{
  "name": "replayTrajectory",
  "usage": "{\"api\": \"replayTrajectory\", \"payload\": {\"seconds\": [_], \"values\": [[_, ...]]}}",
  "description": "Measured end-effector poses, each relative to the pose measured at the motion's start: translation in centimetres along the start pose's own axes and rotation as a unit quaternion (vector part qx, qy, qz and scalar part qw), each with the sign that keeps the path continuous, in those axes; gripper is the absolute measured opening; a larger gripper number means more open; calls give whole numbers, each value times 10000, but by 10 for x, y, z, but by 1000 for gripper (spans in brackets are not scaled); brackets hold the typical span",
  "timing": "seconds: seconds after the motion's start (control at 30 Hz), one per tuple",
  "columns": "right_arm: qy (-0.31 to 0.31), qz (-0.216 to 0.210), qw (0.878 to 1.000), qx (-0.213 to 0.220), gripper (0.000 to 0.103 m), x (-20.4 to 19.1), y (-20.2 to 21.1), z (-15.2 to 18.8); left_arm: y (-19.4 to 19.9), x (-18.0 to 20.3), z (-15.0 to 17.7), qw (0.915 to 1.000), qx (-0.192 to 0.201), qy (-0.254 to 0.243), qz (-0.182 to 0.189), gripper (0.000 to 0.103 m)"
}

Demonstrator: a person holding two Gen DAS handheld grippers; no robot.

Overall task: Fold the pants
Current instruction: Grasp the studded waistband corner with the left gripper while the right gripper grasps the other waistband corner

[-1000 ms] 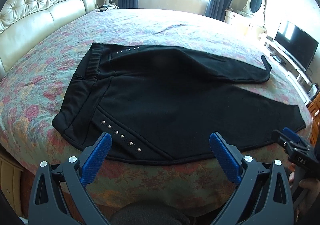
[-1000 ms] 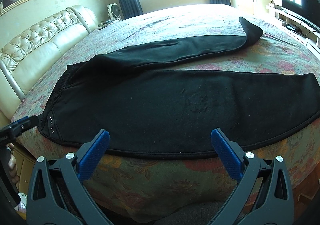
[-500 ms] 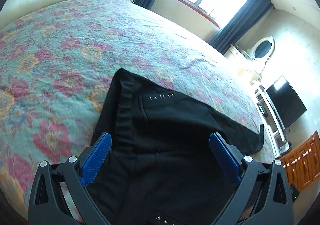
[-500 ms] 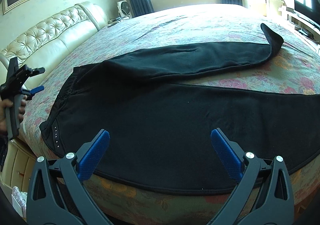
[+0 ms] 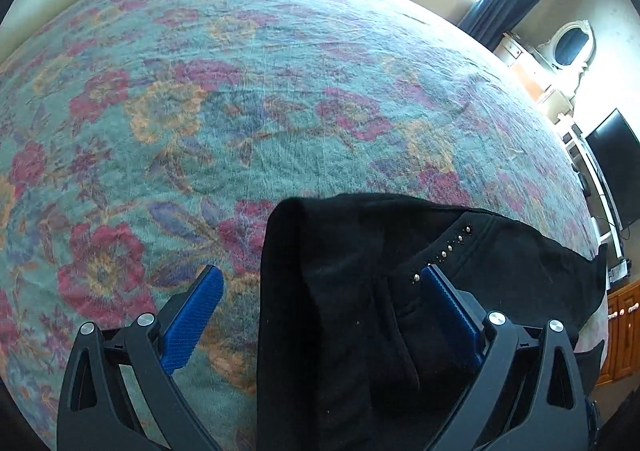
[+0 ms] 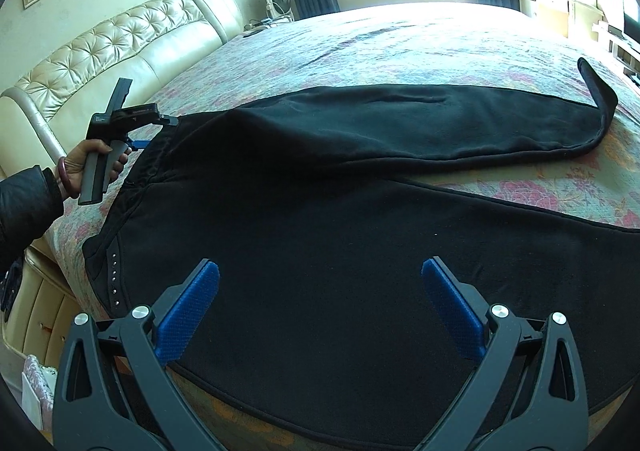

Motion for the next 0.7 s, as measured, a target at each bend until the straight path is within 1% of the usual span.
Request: {"api": "replayTrajectory", "payload": {"seconds": [0.07,0.13,0.17,0.23,0.27,0.3,0.33,0.37,0.47,0.5,0.53,0.6,0.7], "values": [[34,-54,10000,-70,101,-1,-7,0,0,-3,-5,9997,137,77,165,98],[55,-77,9999,-119,101,-2,-12,-1,-5,-9,-9,9985,58,333,431,98],[43,-108,9998,-137,101,-2,-14,-1,-7,-10,-10,9981,2,397,463,98],[51,-231,9995,-213,101,-1,-17,-5,-11,-11,-12,9972,-67,372,638,97],[84,-319,9991,-259,101,-2,-19,-8,-14,-10,-12,9973,-131,304,656,76],[151,-405,9986,-289,101,-2,-20,-14,-20,-10,-12,9968,-338,239,690,16],[231,-492,9982,-251,101,-1,-20,-20,-28,-12,-9,9953,-517,294,769,10],[348,-562,9976,-182,101,0,-20,-29,-29,-13,-7,9947,-528,345,807,10],[919,-726,9931,-34,101,4,-31,-68,-29,-10,-5,9952,-511,142,821,10],[1122,-672,9914,-29,101,8,-39,-84,-29,-12,-5,9949,-509,166,857,10],[1321,-556,9897,5,101,12,-48,-100,-29,-15,-4,9941,-513,241,921,10],[1674,-454,9848,73,101,20,-73,-135,-31,-22,-4,9918,-540,440,1067,12],[2007,-319,9787,-275,101,37,-124,-183,-32,-29,-5,9892,-587,584,1213,13]]}}
Point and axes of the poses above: each gripper's, at about its wrist camera, not at the fingertips, and y roughly against the way its jaws point, x to its right, z to its underside, the point moved 2 cm from there along -y, roughly the way its jaws point, and after that the axes turned 15 degrees about z, right-handed, at the moved point
